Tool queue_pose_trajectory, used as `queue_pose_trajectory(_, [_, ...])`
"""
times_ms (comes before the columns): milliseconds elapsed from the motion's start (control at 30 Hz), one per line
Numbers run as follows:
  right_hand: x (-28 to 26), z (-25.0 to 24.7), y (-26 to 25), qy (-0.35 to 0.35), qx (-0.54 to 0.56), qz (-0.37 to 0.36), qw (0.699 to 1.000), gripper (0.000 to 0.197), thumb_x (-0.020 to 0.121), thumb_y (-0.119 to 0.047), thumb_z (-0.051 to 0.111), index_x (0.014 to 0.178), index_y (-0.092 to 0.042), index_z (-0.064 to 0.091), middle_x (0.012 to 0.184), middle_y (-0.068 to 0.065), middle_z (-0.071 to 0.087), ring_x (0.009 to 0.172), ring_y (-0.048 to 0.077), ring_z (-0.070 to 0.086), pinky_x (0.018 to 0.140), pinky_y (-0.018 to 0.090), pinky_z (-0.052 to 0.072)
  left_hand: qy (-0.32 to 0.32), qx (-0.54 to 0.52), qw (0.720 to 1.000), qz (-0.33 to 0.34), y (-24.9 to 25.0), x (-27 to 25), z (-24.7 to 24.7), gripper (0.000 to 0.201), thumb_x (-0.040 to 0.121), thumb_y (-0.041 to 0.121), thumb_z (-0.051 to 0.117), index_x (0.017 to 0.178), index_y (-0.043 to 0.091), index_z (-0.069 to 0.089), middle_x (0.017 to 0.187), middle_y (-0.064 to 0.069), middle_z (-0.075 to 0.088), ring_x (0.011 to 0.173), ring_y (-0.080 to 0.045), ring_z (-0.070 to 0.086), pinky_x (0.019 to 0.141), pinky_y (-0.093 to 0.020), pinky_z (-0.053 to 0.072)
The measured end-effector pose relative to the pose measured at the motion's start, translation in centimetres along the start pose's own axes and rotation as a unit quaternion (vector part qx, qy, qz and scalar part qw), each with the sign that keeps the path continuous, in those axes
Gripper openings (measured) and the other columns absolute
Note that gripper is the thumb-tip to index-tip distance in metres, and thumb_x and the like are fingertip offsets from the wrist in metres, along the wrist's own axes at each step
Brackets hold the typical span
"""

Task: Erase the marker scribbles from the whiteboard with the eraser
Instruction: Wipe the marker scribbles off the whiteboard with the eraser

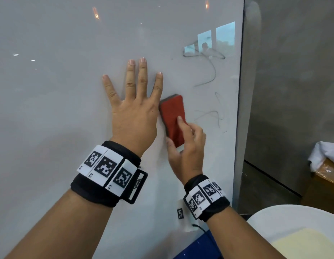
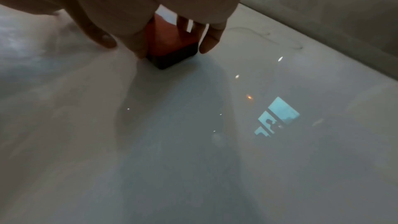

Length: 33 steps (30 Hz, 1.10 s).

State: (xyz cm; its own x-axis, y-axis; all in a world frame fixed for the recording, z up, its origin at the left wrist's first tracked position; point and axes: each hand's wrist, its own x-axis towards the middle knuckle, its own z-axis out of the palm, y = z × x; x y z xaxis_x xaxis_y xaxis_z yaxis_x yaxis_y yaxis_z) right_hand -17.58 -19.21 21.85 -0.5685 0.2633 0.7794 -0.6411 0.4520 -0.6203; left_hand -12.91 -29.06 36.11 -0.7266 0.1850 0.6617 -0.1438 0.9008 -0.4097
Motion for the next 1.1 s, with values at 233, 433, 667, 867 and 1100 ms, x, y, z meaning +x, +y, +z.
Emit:
queue_pose_trajectory(233, [1.5,-0.6,2.6,0.037,0.001,0.104,0.994,0.063,0.085,-0.02,0.074,0.142,-0.027,0.05,0.125,0.006,0.048,0.111,0.021,0.042,0.082,0.006,0.034,-0.005,-0.012,1.0,0.003,0.7,0.0,0.2,0.102,0.078,0.015,0.061,0.158,0.021,-0.001,0.162,-0.021,-0.016,0.149,-0.039,-0.014,0.108,-0.074,-0.003])
queue_pose_trajectory(433, [0.4,-1.0,0.8,-0.038,-0.014,-0.044,0.998,0.06,0.083,-0.022,0.07,0.14,-0.027,0.052,0.126,0.006,0.049,0.111,0.024,0.045,0.088,0.028,0.045,0.0,-0.025,1.0,-0.007,1.2,0.3,0.3,0.1,0.077,0.011,0.058,0.158,0.022,0.001,0.162,-0.021,-0.016,0.149,-0.04,-0.015,0.108,-0.075,-0.002])
queue_pose_trajectory(667, [3.1,-1.6,3.0,0.039,0.023,0.126,0.991,0.064,0.084,-0.016,0.075,0.142,-0.023,0.051,0.125,0.007,0.049,0.115,0.024,0.045,0.089,0.003,0.029,-0.026,-0.015,1.0,-0.007,1.3,0.4,0.1,0.104,0.077,0.012,0.058,0.157,0.023,-0.008,0.16,-0.02,-0.022,0.148,-0.04,-0.019,0.108,-0.074,-0.005])
queue_pose_trajectory(867, [2.0,-1.3,1.7,-0.033,-0.008,-0.051,0.998,0.06,0.082,-0.02,0.074,0.138,-0.027,0.055,0.125,0.005,0.05,0.111,0.025,0.045,0.095,0.027,0.042,-0.016,-0.022,1.0,-0.012,1.5,0.4,0.2,0.102,0.075,0.009,0.056,0.159,0.023,0.0,0.161,-0.022,-0.017,0.149,-0.041,-0.015,0.107,-0.075,-0.004])
queue_pose_trajectory(1100, [2.0,-0.9,2.0,0.026,0.025,0.053,0.998,0.061,0.083,-0.019,0.075,0.14,-0.022,0.053,0.124,0.009,0.05,0.113,0.025,0.045,0.093,0.007,0.032,-0.024,-0.018,0.999,-0.014,2.0,0.4,0.0,0.094,0.074,0.008,0.039,0.159,0.023,-0.001,0.161,-0.023,-0.018,0.148,-0.042,-0.016,0.108,-0.077,0.0])
